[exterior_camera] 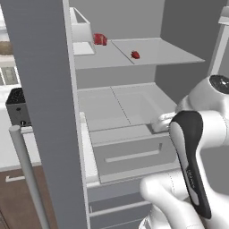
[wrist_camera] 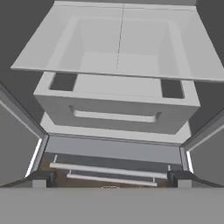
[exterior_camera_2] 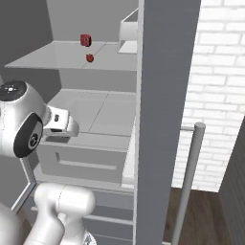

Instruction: Take the strawberry from the fridge and place it on top of the pancake, located on the dining counter.

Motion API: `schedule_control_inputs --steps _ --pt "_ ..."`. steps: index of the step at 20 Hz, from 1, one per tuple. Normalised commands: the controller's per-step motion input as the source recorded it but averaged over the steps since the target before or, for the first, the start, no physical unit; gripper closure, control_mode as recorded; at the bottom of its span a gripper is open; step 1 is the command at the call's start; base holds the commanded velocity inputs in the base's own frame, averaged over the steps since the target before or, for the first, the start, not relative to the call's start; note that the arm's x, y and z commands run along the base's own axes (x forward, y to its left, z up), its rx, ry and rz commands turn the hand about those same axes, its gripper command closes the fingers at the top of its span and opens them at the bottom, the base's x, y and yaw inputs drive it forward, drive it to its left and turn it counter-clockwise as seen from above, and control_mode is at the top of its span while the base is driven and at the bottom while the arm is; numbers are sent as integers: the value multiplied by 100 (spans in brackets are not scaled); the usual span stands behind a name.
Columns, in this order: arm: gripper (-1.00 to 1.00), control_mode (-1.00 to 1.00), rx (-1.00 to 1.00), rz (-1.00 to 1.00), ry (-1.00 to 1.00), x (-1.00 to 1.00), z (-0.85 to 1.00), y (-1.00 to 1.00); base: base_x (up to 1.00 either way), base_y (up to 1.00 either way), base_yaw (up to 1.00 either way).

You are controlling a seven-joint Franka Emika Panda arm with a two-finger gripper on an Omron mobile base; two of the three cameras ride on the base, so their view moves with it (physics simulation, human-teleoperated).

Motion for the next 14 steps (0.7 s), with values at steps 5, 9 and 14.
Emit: schedule_control_inputs --steps 5,9,14 --pt "-100 -100 -6 9 -44 39 84 33 0 0 0" --pt "-100 -100 6 0 -36 53 73 -4 0 0 0" --pt "-100 -100 3 -1 -39 68 82 0 0 0 0"
